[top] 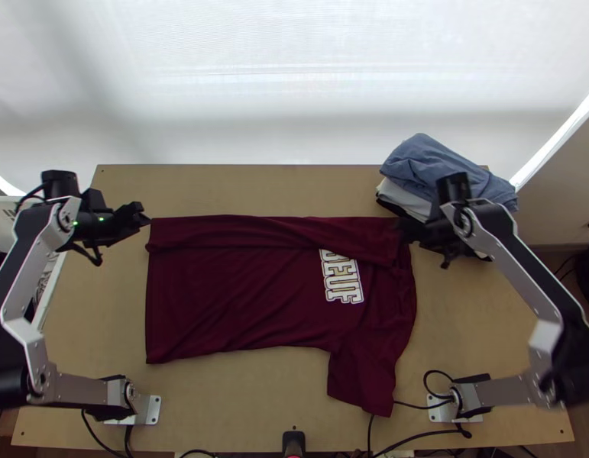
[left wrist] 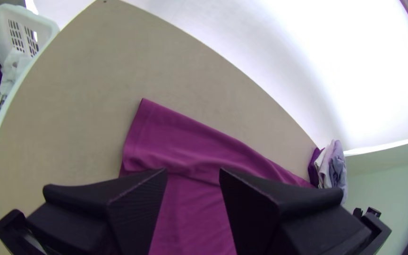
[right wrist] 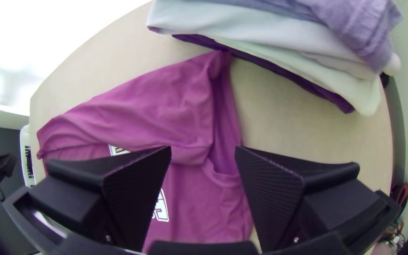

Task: Fold the t-shirt

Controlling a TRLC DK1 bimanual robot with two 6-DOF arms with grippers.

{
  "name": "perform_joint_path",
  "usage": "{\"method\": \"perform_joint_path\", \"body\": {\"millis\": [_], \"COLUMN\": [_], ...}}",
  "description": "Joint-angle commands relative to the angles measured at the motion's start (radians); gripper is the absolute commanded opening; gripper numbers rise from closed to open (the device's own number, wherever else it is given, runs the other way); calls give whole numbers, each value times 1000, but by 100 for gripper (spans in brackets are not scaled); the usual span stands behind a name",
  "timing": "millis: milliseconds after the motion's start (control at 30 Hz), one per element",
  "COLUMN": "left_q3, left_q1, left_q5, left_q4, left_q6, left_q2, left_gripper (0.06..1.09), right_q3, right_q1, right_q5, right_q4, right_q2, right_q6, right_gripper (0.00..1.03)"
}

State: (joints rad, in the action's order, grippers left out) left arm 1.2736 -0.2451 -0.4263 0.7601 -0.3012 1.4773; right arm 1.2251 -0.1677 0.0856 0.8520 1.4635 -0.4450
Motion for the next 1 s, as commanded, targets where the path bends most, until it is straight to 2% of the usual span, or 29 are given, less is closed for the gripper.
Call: {"method": "perform_joint_path", "body": {"millis": [0, 167, 233, 267, 433, 467, 567, 600, 833, 867, 967], "left_q3": [-42, -77, -89, -92, -91, -89, -89, -89, -94, -94, -95], "left_q1": [7, 21, 24, 27, 40, 41, 44, 44, 38, 36, 32], "left_q5": [-12, -12, -12, -12, -11, -11, -11, -11, -9, -9, -9], "left_q4": [2, 13, 13, 13, 13, 13, 13, 13, 31, 33, 35], "left_q6": [19, 31, 34, 36, 37, 37, 36, 36, 53, 54, 60], "left_q2": [-109, -169, -184, -192, -212, -213, -219, -222, -239, -241, -247], "left_gripper": [64, 64, 64, 64, 64, 64, 64, 64, 64, 64, 64], "right_q3": [-22, -47, -91, -133, -331, -358, -444, -466, -535, -538, -553], "right_q1": [7, -18, -29, -32, -49, -59, -81, -82, -102, -102, -115], "right_q5": [-7, -7, -7, -7, 108, 109, 120, 128, 161, 163, 164], "right_q4": [88, 328, 403, 401, 358, 358, 321, 318, 283, 277, 245], "right_q2": [-135, -206, -242, -282, -440, -454, -485, -485, -411, -399, -368], "right_q6": [-31, -116, -92, -80, -67, -67, -83, -83, -75, -69, -54], "right_gripper": [66, 66, 65, 65, 65, 60, 35, 34, 35, 39, 58]}}
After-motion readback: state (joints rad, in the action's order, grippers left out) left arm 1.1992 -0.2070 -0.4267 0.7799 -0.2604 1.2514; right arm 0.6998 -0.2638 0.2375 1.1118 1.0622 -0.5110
